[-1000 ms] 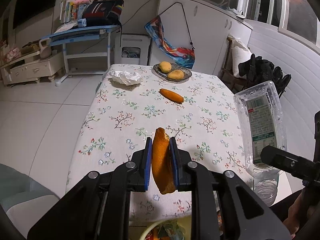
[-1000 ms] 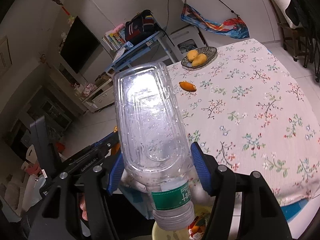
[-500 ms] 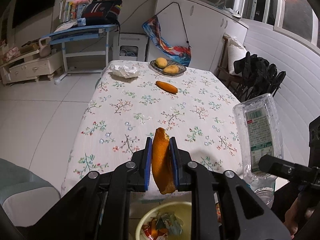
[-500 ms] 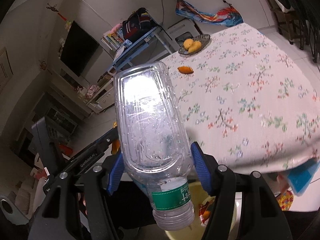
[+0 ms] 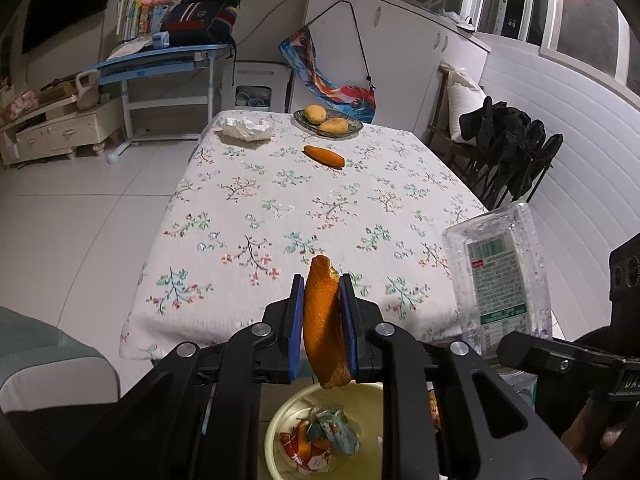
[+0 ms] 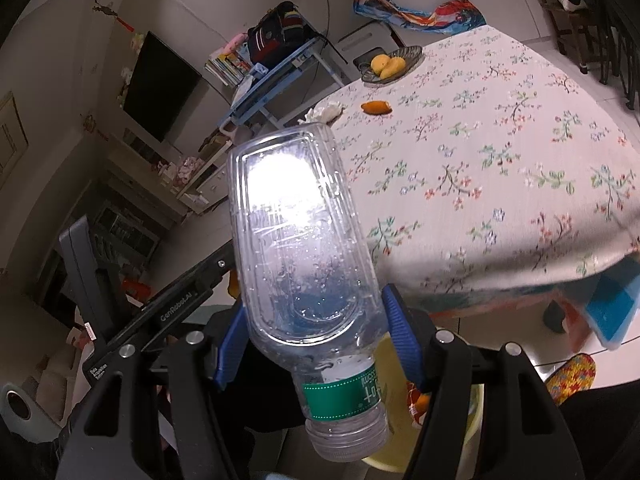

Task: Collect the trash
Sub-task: 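Carry the plastic bottle and orange peel over the yellow basin with both tools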

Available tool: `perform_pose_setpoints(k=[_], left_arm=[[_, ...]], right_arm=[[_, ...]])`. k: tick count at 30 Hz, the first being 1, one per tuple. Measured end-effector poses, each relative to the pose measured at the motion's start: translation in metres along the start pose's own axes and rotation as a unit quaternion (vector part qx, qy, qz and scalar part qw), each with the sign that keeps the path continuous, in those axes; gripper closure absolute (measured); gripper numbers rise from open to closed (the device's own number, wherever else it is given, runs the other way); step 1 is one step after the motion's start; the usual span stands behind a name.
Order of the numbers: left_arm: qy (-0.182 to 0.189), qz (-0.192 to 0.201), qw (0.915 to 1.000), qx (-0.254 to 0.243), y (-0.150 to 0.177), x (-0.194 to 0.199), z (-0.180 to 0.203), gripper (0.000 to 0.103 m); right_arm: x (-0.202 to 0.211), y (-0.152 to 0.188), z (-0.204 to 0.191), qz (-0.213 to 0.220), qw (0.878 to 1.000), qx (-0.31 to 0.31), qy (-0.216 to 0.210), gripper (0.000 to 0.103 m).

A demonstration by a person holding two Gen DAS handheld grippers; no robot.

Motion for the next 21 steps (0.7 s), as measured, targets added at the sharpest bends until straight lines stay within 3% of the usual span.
perform_pose_setpoints(k=[21], left_arm=[[0.009, -0.008, 0.9999, 0.002, 0.026, 0.019, 0.002, 0.086]], right_arm=[[-0.006, 0.046, -0.004, -0.036, 0.999, -0.014, -0.001, 0.041]])
Point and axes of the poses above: each gripper's, at about its wrist camera, not at the fingertips, and x roughly against the way its jaws point, z to its right, y to its underside, the point moved 10 cm from there along -x, roughly the way its jaws point, and after that the axes turned 11 degrees about -y, right-handed, at the moved point
